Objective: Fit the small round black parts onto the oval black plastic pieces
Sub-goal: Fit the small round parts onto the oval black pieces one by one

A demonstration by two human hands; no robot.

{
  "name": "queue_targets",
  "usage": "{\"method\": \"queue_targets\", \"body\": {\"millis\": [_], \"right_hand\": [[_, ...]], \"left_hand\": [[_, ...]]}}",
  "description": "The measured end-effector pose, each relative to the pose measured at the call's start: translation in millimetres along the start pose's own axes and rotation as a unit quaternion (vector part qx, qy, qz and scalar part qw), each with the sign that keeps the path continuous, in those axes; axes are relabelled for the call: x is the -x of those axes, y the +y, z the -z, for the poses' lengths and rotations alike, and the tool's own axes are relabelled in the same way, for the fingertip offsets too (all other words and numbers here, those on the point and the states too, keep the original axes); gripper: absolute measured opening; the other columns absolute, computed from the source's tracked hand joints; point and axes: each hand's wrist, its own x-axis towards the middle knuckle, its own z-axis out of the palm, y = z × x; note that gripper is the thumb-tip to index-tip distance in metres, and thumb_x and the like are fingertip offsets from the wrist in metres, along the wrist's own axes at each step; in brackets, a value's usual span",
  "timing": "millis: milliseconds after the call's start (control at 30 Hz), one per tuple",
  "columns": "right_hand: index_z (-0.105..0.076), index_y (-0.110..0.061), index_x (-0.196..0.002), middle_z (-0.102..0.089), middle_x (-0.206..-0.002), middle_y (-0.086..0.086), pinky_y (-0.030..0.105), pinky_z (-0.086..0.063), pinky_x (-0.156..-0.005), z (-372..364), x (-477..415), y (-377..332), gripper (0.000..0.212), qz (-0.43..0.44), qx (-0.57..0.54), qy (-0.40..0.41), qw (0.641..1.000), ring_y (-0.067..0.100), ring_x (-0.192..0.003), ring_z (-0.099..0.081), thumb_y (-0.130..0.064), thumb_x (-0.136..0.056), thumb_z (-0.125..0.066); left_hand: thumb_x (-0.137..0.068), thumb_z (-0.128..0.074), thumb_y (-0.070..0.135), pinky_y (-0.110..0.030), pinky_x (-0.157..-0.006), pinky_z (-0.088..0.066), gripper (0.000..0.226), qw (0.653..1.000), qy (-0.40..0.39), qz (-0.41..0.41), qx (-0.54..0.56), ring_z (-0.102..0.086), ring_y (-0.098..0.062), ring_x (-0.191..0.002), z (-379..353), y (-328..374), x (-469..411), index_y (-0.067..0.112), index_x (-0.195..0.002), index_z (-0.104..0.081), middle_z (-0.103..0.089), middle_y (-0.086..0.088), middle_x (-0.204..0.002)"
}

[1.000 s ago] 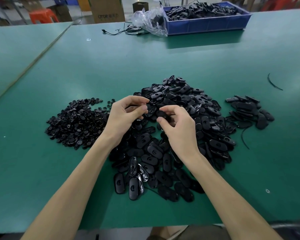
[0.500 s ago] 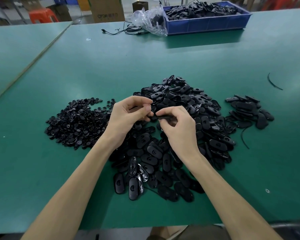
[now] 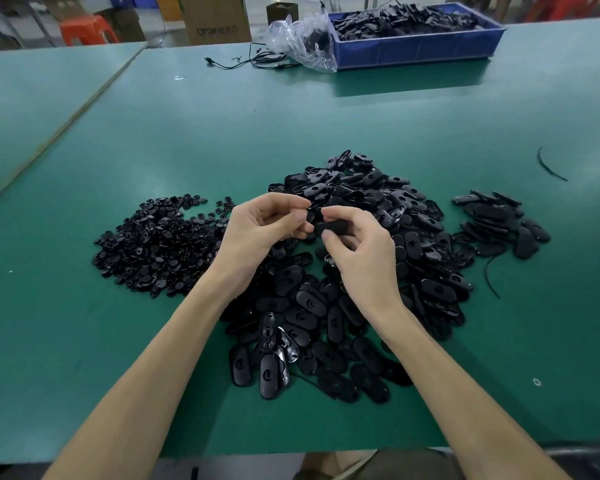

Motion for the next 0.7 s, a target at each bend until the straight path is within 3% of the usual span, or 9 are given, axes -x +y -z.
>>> {"method": "queue_targets", "body": {"millis": [167,400,567,700], "right_hand": [[-0.072,-0.016,-0.122,-0.073,-0.117,0.000,0.033,-0.059,-0.095,0.7,-0.6,0.0,0.031,-0.007,-0.007,0.003,1.000,0.011,-0.107,-0.071,-0.001,-0.095,-0.072],[-0.074,-0.018,-0.116,-0.074,-0.113,-0.003,0.035,-0.060,-0.094,0.1,0.2,0.2,0.026,-0.011,-0.018,0.002,1.000,0.013,-0.101,-0.073,-0.003,-0.095,-0.073],[-0.075,-0.015,-0.110,-0.078,-0.103,-0.001,0.029,-0.062,-0.069,1.7,0.4,1.4,0.018,-0.026,-0.043,0.005,0.999,0.011,-0.090,-0.078,-0.002,-0.099,-0.068],[-0.073,-0.015,-0.114,-0.077,-0.105,-0.005,0.036,-0.065,-0.068,2.2,0.8,1.4,0.018,-0.035,-0.056,0.014,0.998,0.008,-0.092,-0.078,-0.005,-0.101,-0.066]], "left_hand": [[-0.091,-0.077,0.010,-0.026,-0.076,-0.058,0.014,1.000,-0.005,0.004,-0.002,-0.073,-0.020,-0.087,0.2,-0.3,0.2,0.010,-0.105,-0.077,-0.076,-0.006,-0.091],[-0.093,-0.073,0.008,-0.023,-0.072,-0.055,0.018,0.999,-0.009,0.023,0.037,-0.068,-0.016,-0.082,0.0,1.3,0.6,0.005,-0.110,-0.075,-0.074,-0.006,-0.090],[-0.092,-0.070,0.003,-0.023,-0.078,-0.057,0.020,0.997,-0.001,0.026,0.070,-0.072,-0.019,-0.092,-0.6,2.3,1.1,0.002,-0.112,-0.073,-0.075,-0.009,-0.098],[-0.093,-0.069,0.000,-0.023,-0.081,-0.058,0.022,0.997,-0.003,0.026,0.077,-0.074,-0.019,-0.095,-0.6,2.7,1.3,0.000,-0.114,-0.072,-0.075,-0.008,-0.101]]}}
